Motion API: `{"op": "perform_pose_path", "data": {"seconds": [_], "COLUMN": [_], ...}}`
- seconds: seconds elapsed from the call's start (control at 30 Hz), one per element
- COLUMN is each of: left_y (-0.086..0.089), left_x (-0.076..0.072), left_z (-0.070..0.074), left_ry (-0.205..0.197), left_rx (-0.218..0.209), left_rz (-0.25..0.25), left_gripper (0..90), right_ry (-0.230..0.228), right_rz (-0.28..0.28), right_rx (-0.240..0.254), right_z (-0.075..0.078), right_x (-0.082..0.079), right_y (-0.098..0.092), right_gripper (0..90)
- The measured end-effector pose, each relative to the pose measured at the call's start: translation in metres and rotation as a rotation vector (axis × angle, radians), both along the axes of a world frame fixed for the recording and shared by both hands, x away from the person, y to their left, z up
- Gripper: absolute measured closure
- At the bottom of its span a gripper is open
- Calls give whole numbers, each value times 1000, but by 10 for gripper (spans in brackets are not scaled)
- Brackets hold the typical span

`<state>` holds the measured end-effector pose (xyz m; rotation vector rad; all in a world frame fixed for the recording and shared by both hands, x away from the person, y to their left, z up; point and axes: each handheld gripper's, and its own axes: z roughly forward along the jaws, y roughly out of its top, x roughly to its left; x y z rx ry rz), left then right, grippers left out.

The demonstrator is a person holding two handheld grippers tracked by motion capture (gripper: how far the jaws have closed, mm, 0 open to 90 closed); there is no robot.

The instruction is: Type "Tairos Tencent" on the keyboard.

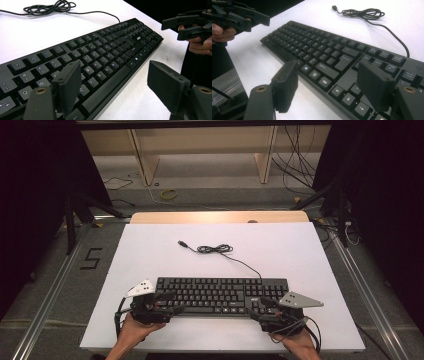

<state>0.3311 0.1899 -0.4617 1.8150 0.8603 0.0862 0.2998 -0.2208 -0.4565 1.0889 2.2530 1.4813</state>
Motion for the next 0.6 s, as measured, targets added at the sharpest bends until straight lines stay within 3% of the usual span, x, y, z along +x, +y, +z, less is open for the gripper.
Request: {"op": "perform_pose_path", "data": {"seconds": [0.6], "left_y": [2], "left_x": [2], "left_z": [-1], "left_ry": [4], "left_rx": [1], "left_rz": [11], "left_gripper": [269], "right_ry": [2], "right_rz": [7], "right_rx": [4], "right_z": [4], "right_x": [3], "right_y": [9], "right_gripper": [346]}}
